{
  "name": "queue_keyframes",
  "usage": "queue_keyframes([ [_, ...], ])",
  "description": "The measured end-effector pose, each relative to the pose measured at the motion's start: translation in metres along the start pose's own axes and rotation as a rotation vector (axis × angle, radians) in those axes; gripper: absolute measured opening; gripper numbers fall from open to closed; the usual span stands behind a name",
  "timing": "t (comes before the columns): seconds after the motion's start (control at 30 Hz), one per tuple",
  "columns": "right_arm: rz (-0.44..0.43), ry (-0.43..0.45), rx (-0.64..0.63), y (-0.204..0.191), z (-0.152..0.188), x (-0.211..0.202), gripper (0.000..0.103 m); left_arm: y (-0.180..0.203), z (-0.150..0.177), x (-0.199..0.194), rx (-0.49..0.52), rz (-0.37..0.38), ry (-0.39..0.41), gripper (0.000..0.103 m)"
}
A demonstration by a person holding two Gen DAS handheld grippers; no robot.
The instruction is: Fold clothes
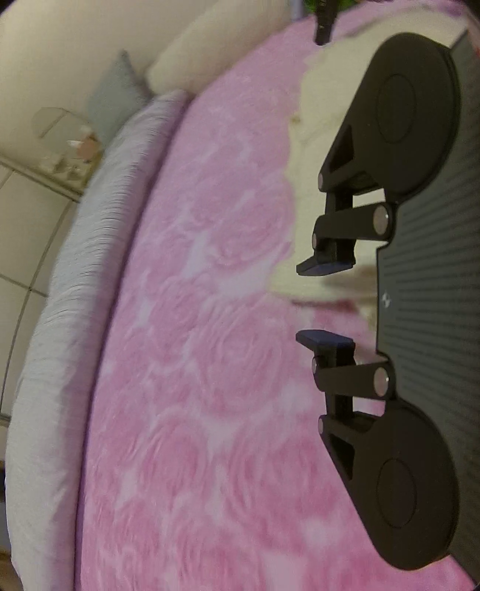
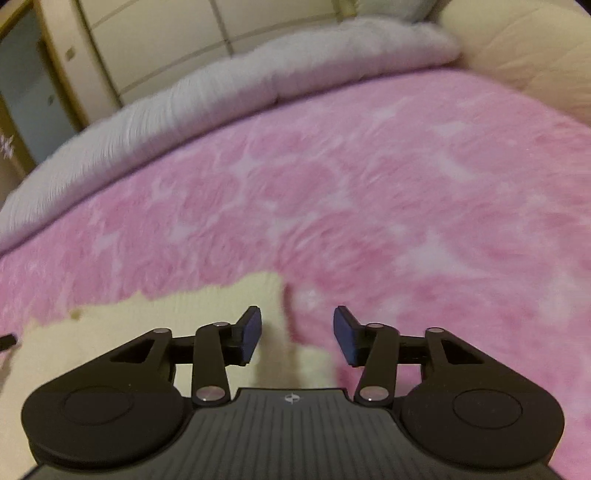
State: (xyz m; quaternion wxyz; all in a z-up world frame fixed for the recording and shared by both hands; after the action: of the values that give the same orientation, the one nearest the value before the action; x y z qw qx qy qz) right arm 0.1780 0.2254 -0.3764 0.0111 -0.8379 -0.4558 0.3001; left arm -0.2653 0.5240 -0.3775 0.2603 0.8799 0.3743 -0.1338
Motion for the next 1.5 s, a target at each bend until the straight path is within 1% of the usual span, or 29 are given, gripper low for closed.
queue_keyframes([
  [0.03, 0.002, 0.012, 0.025, 0.003, -0.002, -0.016, 0.048, -0.002, 0.0, -0.021, -0.014, -0.007, 0.002, 0.031],
  [0.07, -0.003, 0.023, 0.065, 0.007, -0.001, -0.034, 0.048, -0.002, 0.003, -0.042, -0.04, -0.016, -0.001, 0.038],
  [0.13, -0.022, 0.024, 0.134, 0.01, 0.01, -0.07, 0.048, 0.002, 0.014, -0.085, -0.106, -0.024, -0.01, 0.046],
  [0.2, -0.031, 0.006, 0.189, 0.012, 0.031, -0.104, 0.048, 0.009, 0.032, -0.128, -0.185, -0.013, -0.024, 0.046],
  [0.27, -0.01, -0.02, 0.254, 0.016, 0.057, -0.137, 0.048, 0.013, 0.059, -0.162, -0.283, -0.014, -0.053, 0.054],
  [0.37, 0.025, -0.06, 0.405, 0.022, 0.097, -0.174, 0.05, 0.019, 0.099, -0.186, -0.438, -0.014, -0.101, 0.055],
  [0.4, 0.021, -0.074, 0.46, 0.021, 0.109, -0.181, 0.05, 0.021, 0.112, -0.194, -0.49, -0.015, -0.118, 0.056],
  [0.47, -0.008, -0.089, 0.568, 0.018, 0.131, -0.192, 0.05, 0.019, 0.121, -0.191, -0.546, -0.024, -0.111, 0.063],
  [0.53, -0.031, -0.085, 0.643, 0.014, 0.14, -0.187, 0.052, 0.017, 0.129, -0.186, -0.598, -0.034, -0.102, 0.063],
  [0.6, -0.028, -0.077, 0.687, 0.014, 0.145, -0.177, 0.053, 0.015, 0.136, -0.182, -0.65, -0.044, -0.092, 0.063],
  [0.7, 0.008, -0.05, 0.719, 0.015, 0.148, -0.157, 0.055, 0.011, 0.148, -0.175, -0.728, -0.06, -0.078, 0.064],
  [0.77, 0.015, -0.029, 0.743, 0.017, 0.147, -0.15, 0.055, 0.01, 0.145, -0.173, -0.752, -0.062, -0.075, 0.064],
  [0.83, 0.021, -0.024, 0.739, 0.018, 0.147, -0.147, 0.052, 0.011, 0.141, -0.171, -0.77, -0.07, -0.085, 0.063],
  [0.93, 0.021, -0.03, 0.732, 0.019, 0.143, -0.146, 0.052, 0.018, 0.129, -0.18, -0.756, -0.052, -0.082, 0.064],
  [1.03, 0.014, -0.029, 0.744, 0.02, 0.147, -0.148, 0.052, 0.019, 0.127, -0.179, -0.754, -0.056, -0.088, 0.067],
  [1.1, 0.012, -0.023, 0.745, 0.02, 0.149, -0.148, 0.052, 0.016, 0.134, -0.171, -0.784, -0.076, -0.103, 0.066],
  [1.17, 0.015, -0.02, 0.735, 0.018, 0.149, -0.147, 0.052, 0.012, 0.143, -0.162, -0.822, -0.092, -0.116, 0.064],
  [1.2, 0.014, -0.019, 0.727, 0.017, 0.149, -0.146, 0.052, 0.011, 0.143, -0.158, -0.823, -0.092, -0.106, 0.063],
  [1.23, 0.014, -0.019, 0.719, 0.016, 0.148, -0.146, 0.052, 0.01, 0.142, -0.154, -0.821, -0.091, -0.094, 0.057],
  [1.27, 0.011, -0.018, 0.711, 0.016, 0.146, -0.144, 0.051, 0.009, 0.141, -0.15, -0.82, -0.089, -0.081, 0.032],
  [1.3, 0.008, -0.015, 0.697, 0.014, 0.144, -0.143, 0.033, 0.008, 0.14, -0.146, -0.818, -0.088, -0.069, 0.022],
  [1.33, 0.002, -0.005, 0.68, 0.013, 0.141, -0.143, 0.012, 0.009, 0.136, -0.145, -0.788, -0.074, -0.057, 0.019],
  [1.37, -0.007, 0.017, 0.652, 0.01, 0.136, -0.145, 0.012, 0.01, 0.131, -0.145, -0.753, -0.057, -0.044, 0.016],
  [1.43, -0.03, 0.07, 0.599, 0.003, 0.125, -0.15, 0.009, 0.012, 0.121, -0.145, -0.683, -0.025, -0.019, 0.014],
  [1.47, -0.044, 0.108, 0.58, 0.0, 0.12, -0.155, 0.008, 0.012, 0.12, -0.145, -0.64, -0.034, -0.017, 0.014],
  [1.5, -0.038, 0.123, 0.573, 0.0, 0.118, -0.159, 0.007, 0.011, 0.122, -0.146, -0.601, -0.054, -0.023, 0.015],
])
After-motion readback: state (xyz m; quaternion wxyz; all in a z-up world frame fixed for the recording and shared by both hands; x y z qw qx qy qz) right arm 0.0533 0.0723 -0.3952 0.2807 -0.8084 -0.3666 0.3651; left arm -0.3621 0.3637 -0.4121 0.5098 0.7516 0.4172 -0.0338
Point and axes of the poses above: each gripper's, at about its wrist camera, not at the fingertips, and x roughly the way its jaws point, y to its right, z to its underside, the point moved 7 cm from there along x, roughly the way its jaws point, and after that the axes turned 15 degrees about y, right-handed, at the moved point
